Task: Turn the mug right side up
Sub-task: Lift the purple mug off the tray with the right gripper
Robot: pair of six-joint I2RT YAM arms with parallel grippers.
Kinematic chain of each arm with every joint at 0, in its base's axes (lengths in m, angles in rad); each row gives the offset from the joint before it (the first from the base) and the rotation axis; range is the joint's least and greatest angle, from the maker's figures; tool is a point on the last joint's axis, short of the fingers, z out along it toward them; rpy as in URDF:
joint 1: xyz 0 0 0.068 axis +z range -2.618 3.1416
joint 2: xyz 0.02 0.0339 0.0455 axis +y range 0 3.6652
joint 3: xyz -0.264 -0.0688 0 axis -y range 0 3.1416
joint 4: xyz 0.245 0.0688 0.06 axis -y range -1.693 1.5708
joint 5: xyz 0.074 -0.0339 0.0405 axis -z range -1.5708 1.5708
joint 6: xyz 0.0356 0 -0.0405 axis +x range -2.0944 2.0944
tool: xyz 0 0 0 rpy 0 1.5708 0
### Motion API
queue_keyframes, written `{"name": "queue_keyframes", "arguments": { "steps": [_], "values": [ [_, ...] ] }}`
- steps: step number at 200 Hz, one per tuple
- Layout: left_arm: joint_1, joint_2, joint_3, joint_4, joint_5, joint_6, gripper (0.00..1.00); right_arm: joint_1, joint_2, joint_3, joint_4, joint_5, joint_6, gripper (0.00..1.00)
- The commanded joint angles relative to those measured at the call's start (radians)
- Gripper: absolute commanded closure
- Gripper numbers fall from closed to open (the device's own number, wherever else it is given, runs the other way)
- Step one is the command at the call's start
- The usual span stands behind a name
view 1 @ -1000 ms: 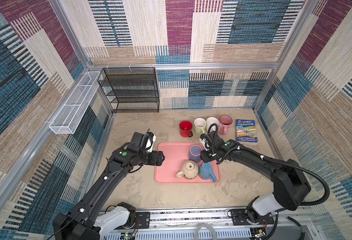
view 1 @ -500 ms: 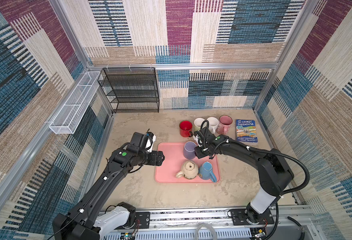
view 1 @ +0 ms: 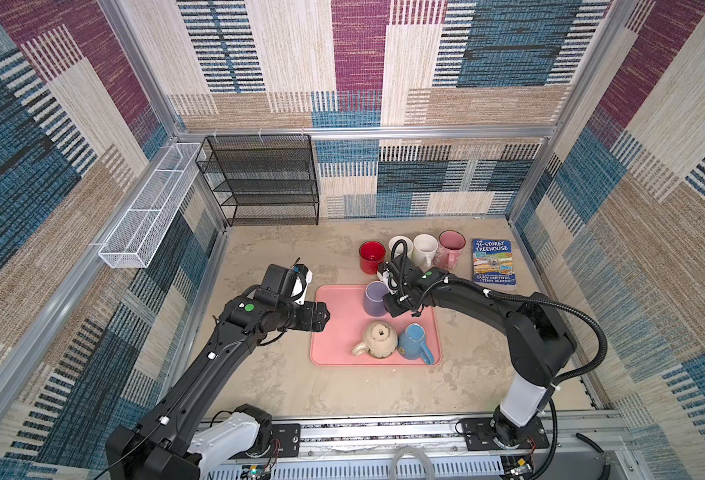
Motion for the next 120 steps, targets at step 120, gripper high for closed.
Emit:
{"name": "queue_keyframes", "arguments": {
  "steps": [120],
  "values": [
    [0.000, 0.005, 0.000, -0.007, 0.005, 0.023, 0.14, 0.019, 0.075, 0.085, -0.032, 0.068, -0.013, 0.71]
  ]
}}
